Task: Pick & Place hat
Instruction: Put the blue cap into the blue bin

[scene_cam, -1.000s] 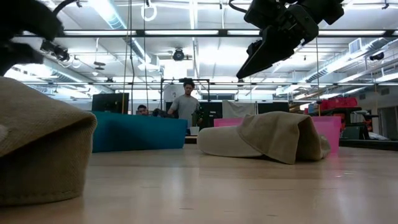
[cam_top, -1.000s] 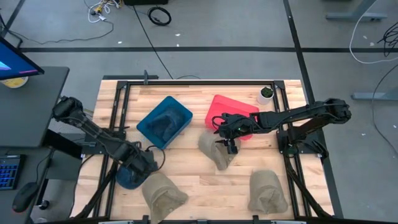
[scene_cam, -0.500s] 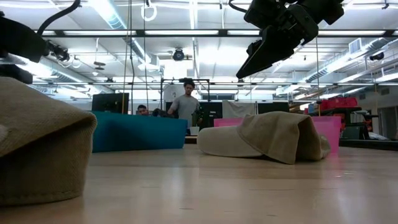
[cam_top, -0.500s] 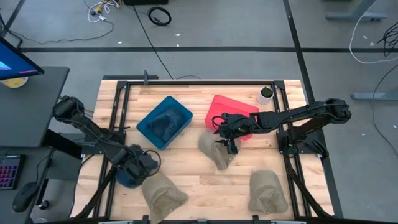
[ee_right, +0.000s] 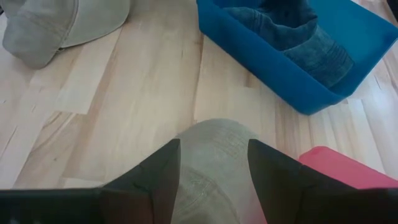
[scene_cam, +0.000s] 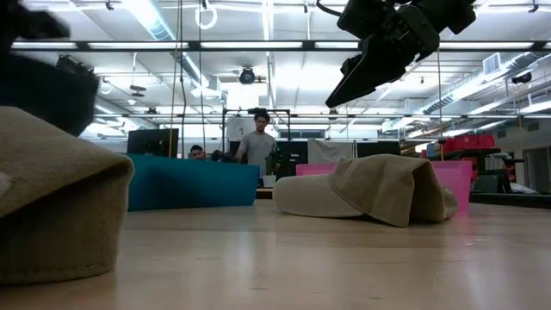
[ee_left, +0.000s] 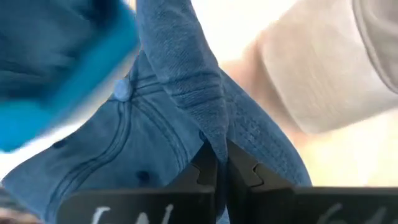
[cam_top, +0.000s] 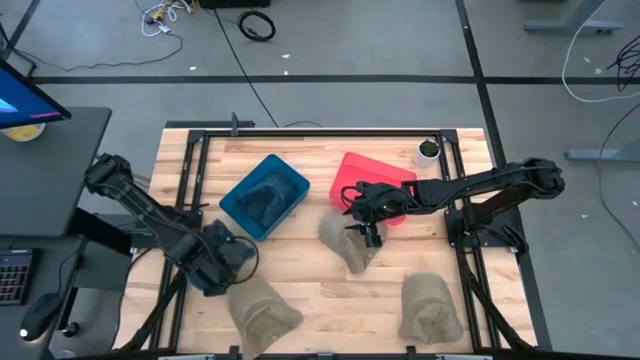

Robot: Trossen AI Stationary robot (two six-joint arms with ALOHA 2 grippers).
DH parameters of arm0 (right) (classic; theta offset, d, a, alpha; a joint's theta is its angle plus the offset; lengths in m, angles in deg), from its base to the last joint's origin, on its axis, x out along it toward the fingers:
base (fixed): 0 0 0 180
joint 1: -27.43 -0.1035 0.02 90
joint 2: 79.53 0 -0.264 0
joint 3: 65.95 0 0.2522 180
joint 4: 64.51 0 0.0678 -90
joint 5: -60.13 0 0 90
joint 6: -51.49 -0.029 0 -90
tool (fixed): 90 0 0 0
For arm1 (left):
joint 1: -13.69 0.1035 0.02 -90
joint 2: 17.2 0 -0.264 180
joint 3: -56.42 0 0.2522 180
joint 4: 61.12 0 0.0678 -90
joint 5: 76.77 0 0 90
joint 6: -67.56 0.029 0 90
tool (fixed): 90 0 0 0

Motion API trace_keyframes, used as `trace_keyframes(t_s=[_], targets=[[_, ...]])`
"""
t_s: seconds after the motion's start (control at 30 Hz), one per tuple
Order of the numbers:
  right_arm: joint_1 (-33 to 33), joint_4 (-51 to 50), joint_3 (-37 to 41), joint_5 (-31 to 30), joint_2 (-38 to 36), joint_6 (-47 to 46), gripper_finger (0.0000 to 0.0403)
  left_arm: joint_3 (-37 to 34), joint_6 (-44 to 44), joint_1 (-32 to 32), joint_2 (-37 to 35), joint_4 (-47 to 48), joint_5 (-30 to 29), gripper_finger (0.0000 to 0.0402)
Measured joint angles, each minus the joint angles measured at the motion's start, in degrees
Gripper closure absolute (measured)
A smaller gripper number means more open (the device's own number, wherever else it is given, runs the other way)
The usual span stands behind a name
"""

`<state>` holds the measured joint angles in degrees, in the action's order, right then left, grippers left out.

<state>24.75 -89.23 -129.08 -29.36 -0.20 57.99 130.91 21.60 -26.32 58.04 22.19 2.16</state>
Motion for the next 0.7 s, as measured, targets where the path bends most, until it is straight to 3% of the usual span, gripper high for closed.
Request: trace_keyframes(t_s=[0.13,0.3,0.5,0.7], targets=[[0.0,0.0,0.0,0.0,0.0,0.0,0.0211,7.1,6.3,0.5,0.0,6.7,-11.4,0.0396],[0.0,0.1,0.0,0.0,0.0,0.0,0.0211,10.4,16.4,5.4,0.0,6.8,-24.4,0.0388],[0.0,0.9,0.0,0.0,0.0,0.0,0.0211,7.8,28.9,17.1,0.1,-0.2,-29.6,0.0391],[0.0,0.9,0.0,0.0,0.0,0.0,0.0211,1.3,42.3,27.6,0.1,-13.3,-29.1,0.039]])
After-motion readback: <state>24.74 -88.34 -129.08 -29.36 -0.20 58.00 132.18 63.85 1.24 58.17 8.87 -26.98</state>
